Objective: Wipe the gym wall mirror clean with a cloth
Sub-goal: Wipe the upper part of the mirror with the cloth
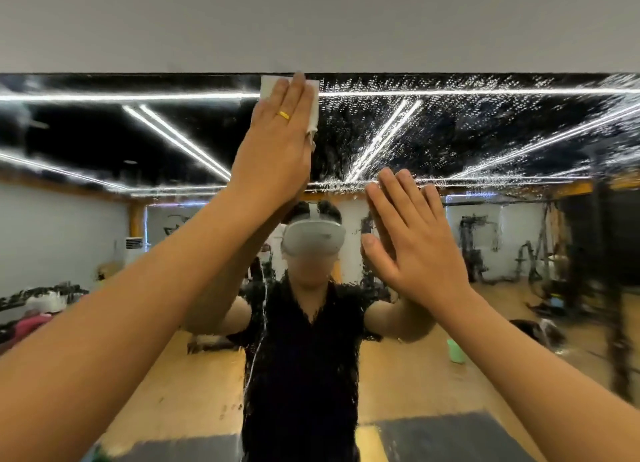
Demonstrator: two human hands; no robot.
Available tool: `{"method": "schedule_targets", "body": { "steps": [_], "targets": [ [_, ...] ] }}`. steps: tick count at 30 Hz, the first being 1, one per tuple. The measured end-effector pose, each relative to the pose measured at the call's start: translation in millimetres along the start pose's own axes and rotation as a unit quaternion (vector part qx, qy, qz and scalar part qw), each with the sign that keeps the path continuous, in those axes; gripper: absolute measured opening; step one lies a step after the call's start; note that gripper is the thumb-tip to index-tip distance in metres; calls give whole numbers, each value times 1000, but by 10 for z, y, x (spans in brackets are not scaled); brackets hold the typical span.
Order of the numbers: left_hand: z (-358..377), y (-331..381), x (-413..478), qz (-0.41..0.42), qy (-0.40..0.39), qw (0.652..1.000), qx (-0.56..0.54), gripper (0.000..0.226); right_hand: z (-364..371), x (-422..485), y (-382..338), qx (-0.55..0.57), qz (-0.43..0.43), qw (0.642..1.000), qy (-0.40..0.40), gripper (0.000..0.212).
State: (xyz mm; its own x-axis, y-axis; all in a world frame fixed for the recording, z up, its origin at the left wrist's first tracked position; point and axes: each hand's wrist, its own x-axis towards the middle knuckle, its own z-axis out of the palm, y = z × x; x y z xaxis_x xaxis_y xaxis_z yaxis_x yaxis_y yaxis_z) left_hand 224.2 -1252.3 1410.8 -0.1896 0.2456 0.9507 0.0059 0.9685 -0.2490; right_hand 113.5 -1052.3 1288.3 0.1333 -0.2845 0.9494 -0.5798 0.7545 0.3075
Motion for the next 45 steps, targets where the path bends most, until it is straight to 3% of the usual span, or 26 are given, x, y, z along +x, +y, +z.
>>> {"method": "schedule_targets", "body": {
  "steps": [16,26,30,38,45],
  "targets": [
    [51,123,-546,-10,-11,1000,-1,64,39,-31,-4,21,2,1000,23,66],
    [-78,279,218,-56,-35,997,42,59,32,-38,20,22,-7,1000,0,68],
    [-28,283,257,-39,-15,998,36,59,34,-38,-4,21,-3,1000,9,68],
    [151,155,-490,34,18,999,31,63,40,-32,3,13,-7,1000,24,71],
    [131,112,-325,54,-19,998,39,63,49,-43,17,11,-5,1000,29,73]
  ]
}}
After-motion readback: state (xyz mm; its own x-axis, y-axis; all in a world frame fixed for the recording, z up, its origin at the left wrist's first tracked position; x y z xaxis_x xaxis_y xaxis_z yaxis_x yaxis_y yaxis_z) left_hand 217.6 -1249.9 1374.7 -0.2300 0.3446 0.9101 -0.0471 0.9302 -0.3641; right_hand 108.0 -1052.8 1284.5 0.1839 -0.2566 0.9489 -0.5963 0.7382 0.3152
